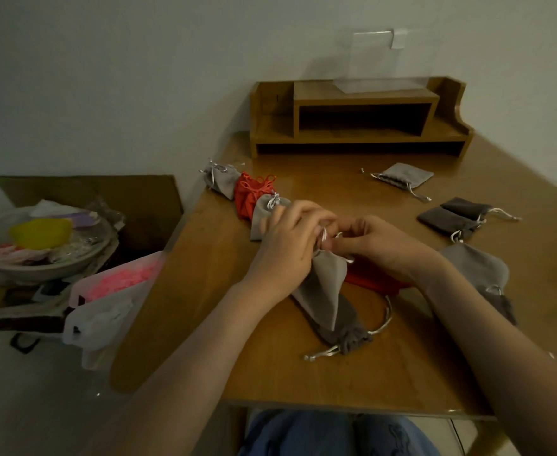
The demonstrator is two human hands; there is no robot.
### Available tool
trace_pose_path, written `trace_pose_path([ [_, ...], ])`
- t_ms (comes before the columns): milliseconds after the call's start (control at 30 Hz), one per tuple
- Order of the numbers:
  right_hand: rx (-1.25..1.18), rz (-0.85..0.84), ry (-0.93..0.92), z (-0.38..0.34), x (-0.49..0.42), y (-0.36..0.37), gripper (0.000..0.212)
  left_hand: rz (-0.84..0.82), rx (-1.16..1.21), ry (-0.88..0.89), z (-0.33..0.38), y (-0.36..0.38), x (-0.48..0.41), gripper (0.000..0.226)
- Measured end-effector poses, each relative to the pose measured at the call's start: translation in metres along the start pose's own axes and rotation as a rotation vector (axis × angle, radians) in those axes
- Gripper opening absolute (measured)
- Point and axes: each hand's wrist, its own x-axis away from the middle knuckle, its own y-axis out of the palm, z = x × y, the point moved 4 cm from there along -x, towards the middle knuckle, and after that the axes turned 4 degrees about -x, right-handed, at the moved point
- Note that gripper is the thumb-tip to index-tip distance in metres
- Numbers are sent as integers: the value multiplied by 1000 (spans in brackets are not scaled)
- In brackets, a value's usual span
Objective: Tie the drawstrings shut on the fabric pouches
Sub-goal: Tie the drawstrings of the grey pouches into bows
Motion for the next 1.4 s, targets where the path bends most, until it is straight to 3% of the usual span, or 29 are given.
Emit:
trace_pose_path([
  [100,-7,56,-4,-1,0,-2,22,-33,-52,-57,-4,5,0,26],
  [233,0,161,-84,-1,-2,-7,10,57,100,-162,-13,10,-2,32],
  [333,50,231,-179,-3,-2,-7,8,34,87,-244,-15,6,-4,24],
  [467,151,283,-294,-7,-3,-4,4,48,280,-302,-16,-3,-7,19],
  [567,152,282,-334,-9,-3,-3,17,0,464,-352,-12,-2,-4,18],
  [667,132,259,-328,-9,-3,-3,22,17,469,-311,-5,-7,-2,19],
  [833,276,245,-307,-6,-4,2,10,25,452,-281,1,-9,-2,14],
  [933,219,238,-300,-7,-4,4,7,55,447,-258,3,-11,-2,8],
  [1200,-133,126,-173,-4,-5,1,19,186,352,-107,5,-16,-1,10],
  [1400,-72,105,-101,-1,-5,2,37,194,332,-89,2,-14,-2,15],
])
